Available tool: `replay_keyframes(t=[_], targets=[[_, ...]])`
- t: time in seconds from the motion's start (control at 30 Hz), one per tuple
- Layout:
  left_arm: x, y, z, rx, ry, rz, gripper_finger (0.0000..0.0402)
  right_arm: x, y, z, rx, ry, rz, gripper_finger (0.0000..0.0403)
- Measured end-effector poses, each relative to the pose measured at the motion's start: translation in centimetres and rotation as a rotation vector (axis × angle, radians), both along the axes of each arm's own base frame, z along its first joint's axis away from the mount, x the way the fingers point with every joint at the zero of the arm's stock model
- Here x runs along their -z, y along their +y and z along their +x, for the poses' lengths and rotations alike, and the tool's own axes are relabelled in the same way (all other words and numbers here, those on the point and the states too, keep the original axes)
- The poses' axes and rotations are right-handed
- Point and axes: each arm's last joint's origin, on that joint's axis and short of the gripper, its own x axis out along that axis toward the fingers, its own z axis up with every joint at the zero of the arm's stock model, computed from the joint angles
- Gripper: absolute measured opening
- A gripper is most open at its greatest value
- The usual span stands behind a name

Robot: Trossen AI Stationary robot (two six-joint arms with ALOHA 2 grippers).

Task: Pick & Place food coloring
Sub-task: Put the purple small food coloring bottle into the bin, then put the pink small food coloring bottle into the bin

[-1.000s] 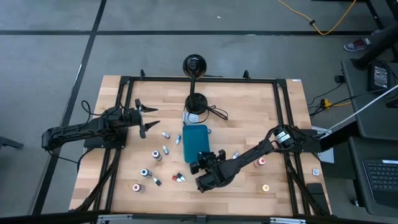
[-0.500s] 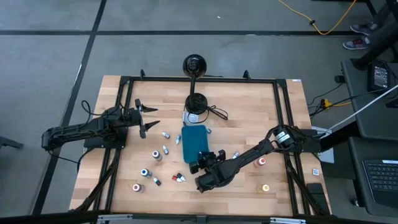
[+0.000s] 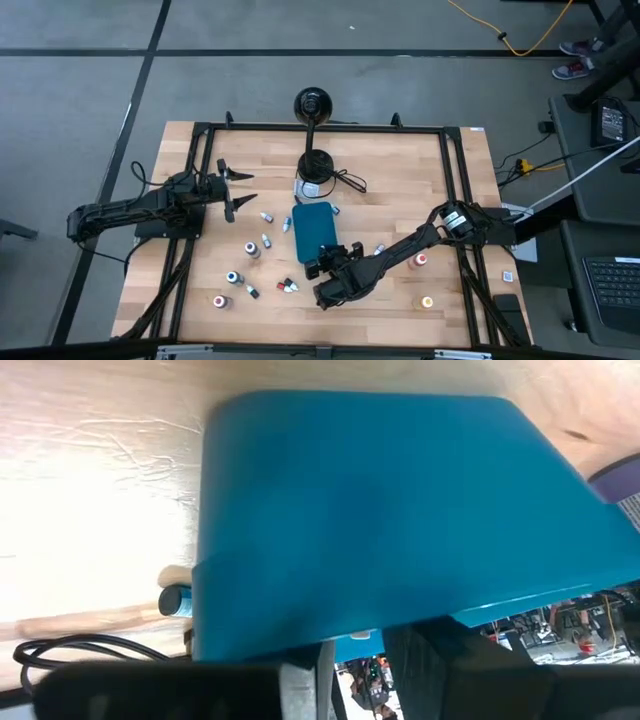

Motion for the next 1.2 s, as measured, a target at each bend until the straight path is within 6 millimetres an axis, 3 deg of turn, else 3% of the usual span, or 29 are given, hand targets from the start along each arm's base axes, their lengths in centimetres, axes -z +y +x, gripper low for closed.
replay_keyframes(t=[0.47, 0.87, 1.2], targets=[[0.0, 0.0, 0.0, 0.0, 0.0, 0.0, 0.0269, 0.0, 0.0, 0.0, 0.029, -0.02, 0.041, 0.0082], [0.0, 0.0, 0.0, 0.0, 0.0, 0.0, 0.0269, -0.1, 0.0, 0.0, 0.017, -0.022, 0.002, 0.016], [0.0, 0.0, 0.0, 0.0, 0.0, 0.0, 0.0269, -1.5, 0.1, 0.5, 0.019, -0.043, -0.063, 0.0162]])
